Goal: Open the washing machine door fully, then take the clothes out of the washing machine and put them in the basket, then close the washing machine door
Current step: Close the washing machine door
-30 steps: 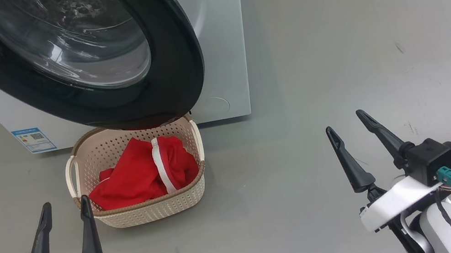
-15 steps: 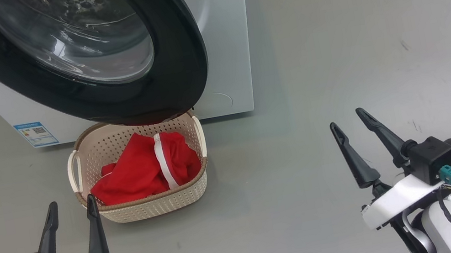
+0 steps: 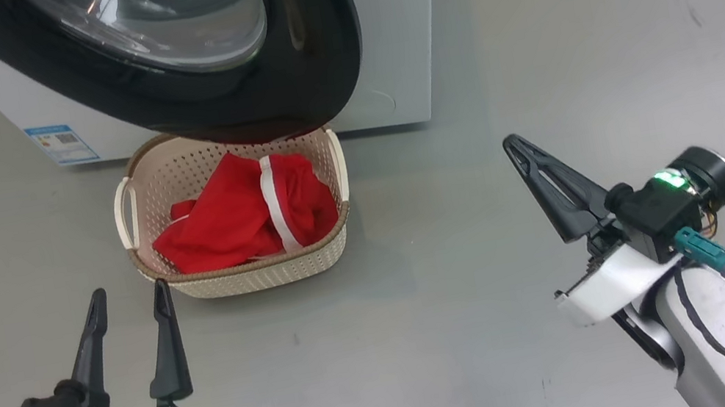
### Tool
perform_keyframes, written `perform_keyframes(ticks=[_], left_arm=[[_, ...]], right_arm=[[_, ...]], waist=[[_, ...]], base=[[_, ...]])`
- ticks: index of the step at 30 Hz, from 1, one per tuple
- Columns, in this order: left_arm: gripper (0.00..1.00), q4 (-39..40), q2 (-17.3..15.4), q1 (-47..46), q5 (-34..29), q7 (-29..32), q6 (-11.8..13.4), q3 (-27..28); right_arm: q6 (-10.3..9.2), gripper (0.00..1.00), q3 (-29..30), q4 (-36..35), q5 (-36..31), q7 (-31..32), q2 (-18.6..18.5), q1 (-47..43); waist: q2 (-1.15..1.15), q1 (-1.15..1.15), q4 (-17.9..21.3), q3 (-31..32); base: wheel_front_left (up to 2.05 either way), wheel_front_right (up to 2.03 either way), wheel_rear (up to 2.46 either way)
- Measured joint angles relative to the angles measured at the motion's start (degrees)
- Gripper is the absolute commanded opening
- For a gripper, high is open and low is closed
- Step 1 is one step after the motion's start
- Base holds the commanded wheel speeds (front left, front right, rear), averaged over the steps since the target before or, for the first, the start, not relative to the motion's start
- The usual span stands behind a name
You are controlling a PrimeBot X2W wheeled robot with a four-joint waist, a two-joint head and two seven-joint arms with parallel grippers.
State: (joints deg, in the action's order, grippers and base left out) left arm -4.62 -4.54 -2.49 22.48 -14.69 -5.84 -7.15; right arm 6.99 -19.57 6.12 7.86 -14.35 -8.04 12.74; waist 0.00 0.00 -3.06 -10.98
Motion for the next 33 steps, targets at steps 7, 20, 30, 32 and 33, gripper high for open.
perform_keyframes(ticks=[7, 20, 30, 32, 33], left_arm=[[1.0, 0.99, 0.42, -4.13, -0.01, 0.0, -0.09, -0.18], [1.0, 1.23, 2.1, -10.52, 0.2, 0.0, -0.62, -2.1], [1.0, -0.43, 2.67, -12.91, 0.98, -0.01, -1.04, -2.94], [1.0, -0.51, 2.7, -12.93, 0.98, -0.01, -1.04, -2.99], [1.0, -0.52, 2.71, -12.98, 1.0, 0.0, -1.04, -2.94]], right_arm=[[0.0, 0.0, -3.99, -1.11, -0.97, 2.6, -1.24, 8.93], [0.01, 0.0, -8.78, 0.89, -1.02, 7.23, -7.04, 23.74], [0.01, 0.0, -9.27, 4.55, 0.41, 8.01, -9.65, 31.1], [0.01, 0.0, -8.8, 5.35, 0.98, 8.05, -9.84, 32.06], [0.01, 0.0, -8.43, 5.71, 1.46, 8.08, -9.85, 32.6]], waist=[[0.0, 0.0, -2.87, -4.78], [0.0, 0.0, -10.29, -13.78], [0.0, 0.0, -15.99, -18.96], [0.0, 0.0, -16.85, -19.77], [0.0, 0.0, -17.23, -20.18]], base=[[0.0, 0.0, 0.0], [0.0, 0.0, 0.0], [0.0, 0.0, 0.0], [0.0, 0.0, 0.0], [0.0, 0.0, 0.0]])
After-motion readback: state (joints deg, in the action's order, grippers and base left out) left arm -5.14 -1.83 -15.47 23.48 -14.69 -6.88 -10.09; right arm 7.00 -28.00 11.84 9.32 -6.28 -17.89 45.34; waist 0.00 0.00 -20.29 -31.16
